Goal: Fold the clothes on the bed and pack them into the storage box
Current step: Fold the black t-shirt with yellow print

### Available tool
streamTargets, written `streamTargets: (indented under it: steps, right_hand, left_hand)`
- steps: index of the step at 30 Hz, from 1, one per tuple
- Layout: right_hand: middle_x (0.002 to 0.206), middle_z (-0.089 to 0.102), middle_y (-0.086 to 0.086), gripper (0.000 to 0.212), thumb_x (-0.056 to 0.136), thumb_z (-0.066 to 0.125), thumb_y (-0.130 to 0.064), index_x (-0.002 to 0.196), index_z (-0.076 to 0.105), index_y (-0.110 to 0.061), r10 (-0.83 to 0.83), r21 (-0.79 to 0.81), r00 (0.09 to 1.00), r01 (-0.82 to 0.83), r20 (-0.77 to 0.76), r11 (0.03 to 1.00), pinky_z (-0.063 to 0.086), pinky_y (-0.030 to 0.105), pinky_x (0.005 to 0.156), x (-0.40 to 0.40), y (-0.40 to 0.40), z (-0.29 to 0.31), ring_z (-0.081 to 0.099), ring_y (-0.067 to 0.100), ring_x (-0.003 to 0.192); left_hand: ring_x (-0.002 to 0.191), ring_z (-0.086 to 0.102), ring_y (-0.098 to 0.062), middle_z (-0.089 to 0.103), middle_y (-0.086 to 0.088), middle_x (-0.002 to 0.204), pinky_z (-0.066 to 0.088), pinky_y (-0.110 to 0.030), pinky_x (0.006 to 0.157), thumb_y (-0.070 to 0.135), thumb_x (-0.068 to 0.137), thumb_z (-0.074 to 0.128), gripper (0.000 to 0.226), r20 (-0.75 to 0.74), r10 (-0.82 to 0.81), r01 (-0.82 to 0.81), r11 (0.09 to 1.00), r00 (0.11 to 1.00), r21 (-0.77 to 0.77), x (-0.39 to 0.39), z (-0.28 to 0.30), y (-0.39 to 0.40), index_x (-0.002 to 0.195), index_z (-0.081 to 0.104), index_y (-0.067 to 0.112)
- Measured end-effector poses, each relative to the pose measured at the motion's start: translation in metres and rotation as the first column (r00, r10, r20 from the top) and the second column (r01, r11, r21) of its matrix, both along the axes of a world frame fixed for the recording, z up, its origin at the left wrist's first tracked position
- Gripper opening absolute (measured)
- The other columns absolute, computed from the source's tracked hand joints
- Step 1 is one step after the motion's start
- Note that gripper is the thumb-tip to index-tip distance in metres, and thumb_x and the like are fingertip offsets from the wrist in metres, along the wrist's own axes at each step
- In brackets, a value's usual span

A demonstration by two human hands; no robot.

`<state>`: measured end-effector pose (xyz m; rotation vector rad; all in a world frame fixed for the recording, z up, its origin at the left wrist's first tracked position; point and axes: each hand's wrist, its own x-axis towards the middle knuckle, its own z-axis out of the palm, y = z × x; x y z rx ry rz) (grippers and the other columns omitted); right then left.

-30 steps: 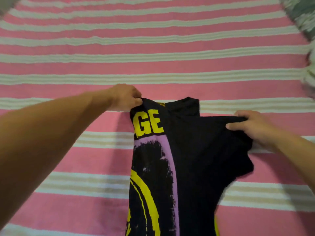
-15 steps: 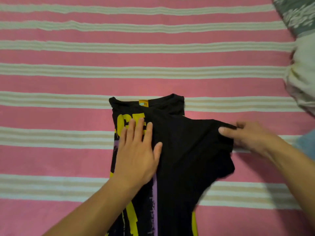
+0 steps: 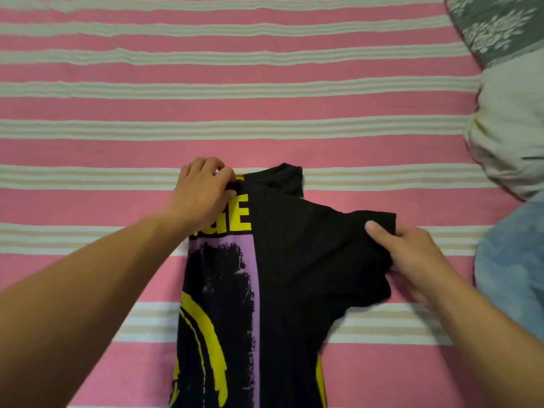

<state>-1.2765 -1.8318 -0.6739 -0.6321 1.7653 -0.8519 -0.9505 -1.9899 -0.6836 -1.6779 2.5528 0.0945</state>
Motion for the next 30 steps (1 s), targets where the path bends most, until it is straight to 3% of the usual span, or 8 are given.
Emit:
streamTargets:
  steps: [4, 7, 13, 19, 22, 24, 26, 30]
  right_hand:
    - [0.110, 0.073, -0.005, 0.019, 0.101, 0.057, -0.024, 0.117, 0.067, -0.020, 0.119, 0.014, 0.987, -0.118, -0.107, 0.993, 0.052, 0.038, 0.092, 0.008, 0.019, -0.003, 0.068, 0.016, 0.102]
    - [0.110, 0.060, -0.002, 0.025, 0.105, 0.045, -0.029, 0.124, 0.054, -0.016, 0.064, 0.000, 0.914, -0.069, -0.401, 0.998, 0.043, 0.036, 0.084, 0.022, 0.026, -0.011, 0.055, 0.020, 0.101]
    - [0.080, 0.052, 0.001, 0.021, 0.106, 0.041, -0.029, 0.099, 0.047, -0.011, -0.086, -0.090, 0.847, 0.045, -0.525, 0.995, 0.036, 0.037, 0.068, 0.036, 0.026, -0.017, 0.050, 0.021, 0.071]
    - [0.091, 0.063, 0.009, 0.031, 0.106, 0.042, -0.030, 0.094, 0.059, -0.007, 0.044, -0.076, 0.873, -0.092, -0.485, 0.993, 0.042, 0.034, 0.064, 0.035, 0.027, 0.021, 0.059, 0.030, 0.086]
    - [0.078, 0.062, 0.009, 0.035, 0.105, 0.044, -0.034, 0.077, 0.054, -0.014, 0.210, -0.106, 0.822, -0.310, -0.529, 0.945, 0.039, 0.036, 0.060, 0.061, 0.018, 0.071, 0.056, 0.025, 0.072]
    - [0.069, 0.056, -0.002, 0.034, 0.104, 0.041, -0.037, 0.076, 0.050, -0.020, 0.408, -0.059, 0.663, -0.563, -0.627, 0.825, 0.033, 0.037, 0.057, 0.096, 0.014, 0.094, 0.056, 0.024, 0.069]
    - [0.079, 0.060, -0.004, 0.035, 0.105, 0.034, -0.046, 0.116, 0.057, -0.022, 0.604, 0.074, 0.426, -0.774, -0.674, 0.629, 0.039, 0.031, 0.060, 0.142, 0.019, 0.100, 0.060, 0.022, 0.076]
    - [0.120, 0.063, 0.009, 0.076, 0.101, 0.027, -0.063, 0.160, 0.008, -0.018, 0.663, 0.346, -0.087, -0.898, -0.743, 0.271, 0.048, 0.046, 0.086, 0.200, 0.058, 0.080, 0.060, 0.032, 0.109]
  left_hand:
    - [0.130, 0.040, -0.039, 0.050, -0.016, 0.139, 0.031, -0.052, 0.108, 0.038, 0.093, 0.065, 0.037, 0.107, 0.100, -0.087, 0.989, 0.989, -0.119, -0.025, 0.010, 0.014, 0.118, 0.062, 0.011]
    - [0.134, 0.039, -0.038, 0.046, -0.016, 0.143, 0.029, -0.052, 0.114, 0.037, 0.094, 0.058, 0.037, -0.232, 0.202, -0.252, 0.945, 0.952, -0.211, -0.059, 0.018, 0.069, 0.120, 0.059, 0.011]
    - [0.155, -0.016, -0.033, -0.012, -0.004, 0.170, -0.004, -0.057, 0.123, 0.064, 0.101, 0.006, 0.063, -0.012, 0.186, -0.183, 0.976, 0.983, 0.118, -0.081, -0.034, 0.127, 0.159, -0.007, 0.044]
    - [0.154, -0.016, -0.032, -0.014, -0.003, 0.169, -0.005, -0.056, 0.123, 0.062, 0.100, 0.034, 0.065, -0.199, 0.264, -0.178, 0.913, 0.944, 0.366, -0.081, 0.005, 0.103, 0.159, 0.010, 0.046]
    - [0.136, 0.046, -0.017, 0.054, 0.000, 0.142, 0.033, -0.043, 0.117, 0.042, 0.094, 0.058, 0.038, -0.682, 0.656, -0.271, 0.754, 0.323, 0.598, -0.041, 0.061, 0.123, 0.129, 0.063, 0.027]
    - [0.116, 0.065, -0.022, 0.070, -0.006, 0.121, 0.045, -0.046, 0.106, 0.049, 0.094, 0.055, 0.043, -0.414, 0.881, 0.018, 0.429, -0.230, 0.903, -0.004, 0.078, 0.135, 0.113, 0.066, 0.012]
    - [0.114, 0.068, -0.035, 0.071, -0.018, 0.121, 0.048, -0.053, 0.103, 0.061, 0.097, 0.046, 0.063, -0.085, 0.946, 0.292, 0.181, -0.314, 0.939, 0.032, 0.080, 0.147, 0.124, 0.062, 0.006]
    - [0.106, 0.071, -0.032, 0.072, -0.016, 0.118, 0.055, -0.049, 0.092, 0.066, 0.094, 0.049, 0.067, -0.055, 0.985, 0.221, 0.091, -0.164, 0.971, 0.052, 0.058, 0.154, 0.123, 0.066, 0.008]
